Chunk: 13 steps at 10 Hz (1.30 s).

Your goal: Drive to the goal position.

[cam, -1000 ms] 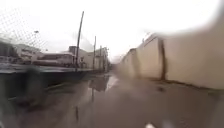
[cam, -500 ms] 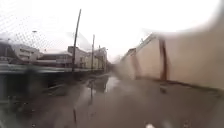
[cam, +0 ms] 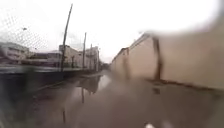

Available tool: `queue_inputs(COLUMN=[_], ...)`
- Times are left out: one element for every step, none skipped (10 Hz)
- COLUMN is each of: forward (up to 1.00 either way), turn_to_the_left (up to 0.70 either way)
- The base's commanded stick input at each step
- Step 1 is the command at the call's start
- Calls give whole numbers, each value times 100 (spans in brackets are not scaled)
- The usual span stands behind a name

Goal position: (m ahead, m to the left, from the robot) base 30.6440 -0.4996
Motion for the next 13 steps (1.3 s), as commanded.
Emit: queue_inputs(forward=[50, 50, 50, 50, 50, 50, 50, 50, 50, 50, 50, 50, 50], turn_to_the_left=[3, 3, 3, 3, 3, 3, 3, 3, 3, 3, 3, 3, 3])
